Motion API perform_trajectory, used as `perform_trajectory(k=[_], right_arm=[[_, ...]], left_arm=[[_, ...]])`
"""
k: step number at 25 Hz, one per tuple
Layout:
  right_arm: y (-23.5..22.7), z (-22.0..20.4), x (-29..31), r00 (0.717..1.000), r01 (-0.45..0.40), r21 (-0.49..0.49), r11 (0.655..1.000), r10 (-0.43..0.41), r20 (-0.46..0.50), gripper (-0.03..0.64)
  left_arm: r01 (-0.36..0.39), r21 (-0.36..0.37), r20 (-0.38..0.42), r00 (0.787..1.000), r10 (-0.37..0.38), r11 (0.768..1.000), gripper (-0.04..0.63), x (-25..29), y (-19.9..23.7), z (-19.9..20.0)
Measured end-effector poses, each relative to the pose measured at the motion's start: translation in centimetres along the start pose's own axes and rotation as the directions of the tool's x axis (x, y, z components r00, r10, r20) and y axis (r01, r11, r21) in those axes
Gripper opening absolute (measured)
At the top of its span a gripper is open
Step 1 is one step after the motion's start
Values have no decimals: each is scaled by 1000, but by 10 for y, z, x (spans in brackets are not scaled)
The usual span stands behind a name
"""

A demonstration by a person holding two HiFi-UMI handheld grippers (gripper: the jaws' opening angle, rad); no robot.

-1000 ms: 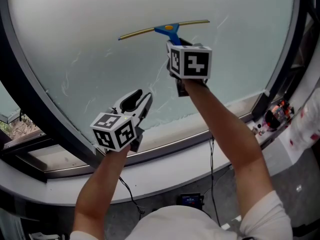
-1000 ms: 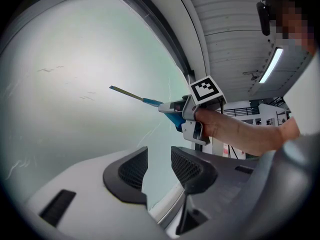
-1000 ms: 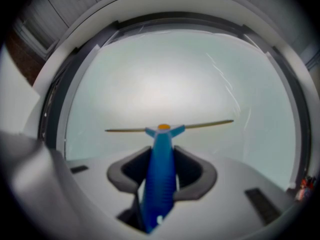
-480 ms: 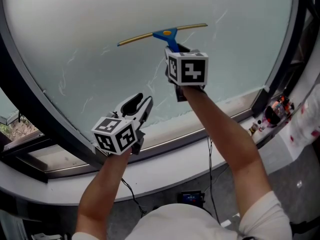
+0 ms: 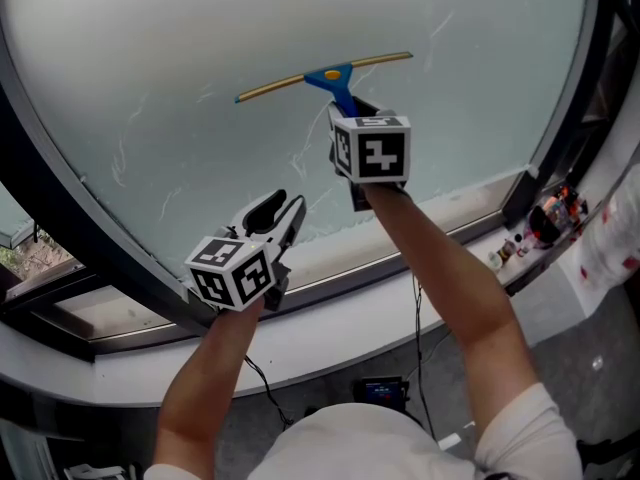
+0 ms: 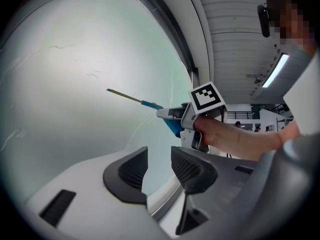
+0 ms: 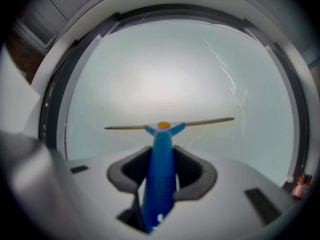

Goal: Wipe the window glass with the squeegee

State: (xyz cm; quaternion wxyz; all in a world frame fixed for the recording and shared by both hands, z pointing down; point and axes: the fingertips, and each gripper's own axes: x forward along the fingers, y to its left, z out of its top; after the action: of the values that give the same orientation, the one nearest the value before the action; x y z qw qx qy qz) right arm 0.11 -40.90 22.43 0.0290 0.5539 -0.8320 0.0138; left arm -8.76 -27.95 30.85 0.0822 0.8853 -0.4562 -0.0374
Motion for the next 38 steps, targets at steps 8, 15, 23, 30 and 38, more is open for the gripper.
perform_trajectory(k=[8,15,23,30,38], right_arm=[[1,-23,2,1000,-1,-19,1000,1,-18,152],[3,-45,4,1000,-2,-17,1000,1,-25,152],[4,-73,7,999,-11,-8,1000,11,-52,152],[3,-98,7,997,-8,-5,1000,8,-83,152],[5,-128,8,993,-5,7,1000,6,-119,152]], left_arm=[[-3,-23,-18,1000,3,1000,167,4,2,-14],[-13,-39,-33,999,12,999,167,4,6,-24],[-25,-58,-55,998,22,998,167,4,10,-39],[-26,-74,-78,997,21,997,166,6,9,-54],[-26,-92,-101,995,17,995,166,8,10,-70]])
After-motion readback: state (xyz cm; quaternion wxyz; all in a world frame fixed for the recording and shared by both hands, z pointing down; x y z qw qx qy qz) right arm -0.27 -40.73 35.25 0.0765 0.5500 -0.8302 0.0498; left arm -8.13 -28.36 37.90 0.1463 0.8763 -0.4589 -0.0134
